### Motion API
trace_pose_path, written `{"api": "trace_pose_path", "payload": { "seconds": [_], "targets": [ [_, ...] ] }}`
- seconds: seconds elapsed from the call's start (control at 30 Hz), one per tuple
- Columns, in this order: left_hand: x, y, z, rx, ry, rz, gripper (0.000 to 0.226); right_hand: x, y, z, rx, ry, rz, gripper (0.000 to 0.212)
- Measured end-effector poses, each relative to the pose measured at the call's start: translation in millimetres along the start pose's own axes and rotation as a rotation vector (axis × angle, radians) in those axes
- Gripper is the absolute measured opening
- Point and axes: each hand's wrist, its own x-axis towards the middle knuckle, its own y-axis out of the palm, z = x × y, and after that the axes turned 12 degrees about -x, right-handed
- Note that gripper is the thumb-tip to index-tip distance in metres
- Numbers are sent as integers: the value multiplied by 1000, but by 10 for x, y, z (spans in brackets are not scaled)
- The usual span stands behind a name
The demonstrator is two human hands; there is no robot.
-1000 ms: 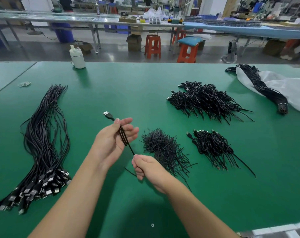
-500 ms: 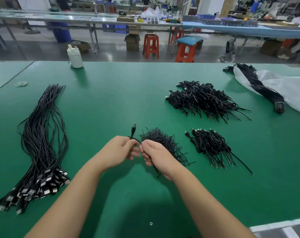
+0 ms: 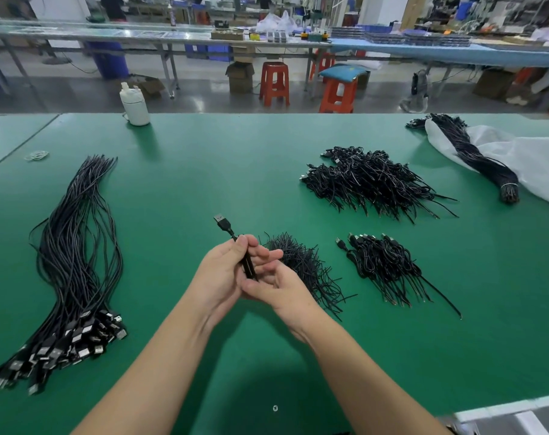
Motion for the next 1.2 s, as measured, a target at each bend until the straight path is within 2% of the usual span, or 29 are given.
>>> {"api": "trace_pose_path", "payload": {
  "seconds": [0.1,0.2,0.43,0.5,0.6,0.73,0.83,0.93,1.03,1.1,1.2],
  "targets": [
    [-33,-5,21,49,-82,93,19,7,-32,19,70,-51,-30,46],
    [-26,-27,0,101,-177,192,18,-28,-107,10,15,-57,-65,43],
    [-48,-56,-34,333,-329,230,28,-124,-208,-142,-124,-27,-68,43],
    [-52,-94,-51,479,-351,232,36,-150,-225,-141,-246,-37,-63,30],
    [-75,-110,-9,796,-265,167,37,-153,-222,-117,-510,-72,-67,43],
    [-76,-35,68,1060,-115,28,32,-164,-191,-42,-650,-143,-101,14],
    [-90,18,141,1401,58,-111,39,-155,-254,17,-953,-212,-131,10],
    [-99,27,156,1426,221,-183,43,-157,-278,101,-1224,-224,-99,13],
    [-85,25,105,1473,219,-127,45,-154,-238,114,-1416,-225,-35,21],
    [-91,41,72,1551,239,-96,46,-141,-215,104,-1480,-224,-18,26],
    [-84,79,65,1598,347,-116,46,-116,-176,133,-1451,-202,-44,33]
  ]
}}
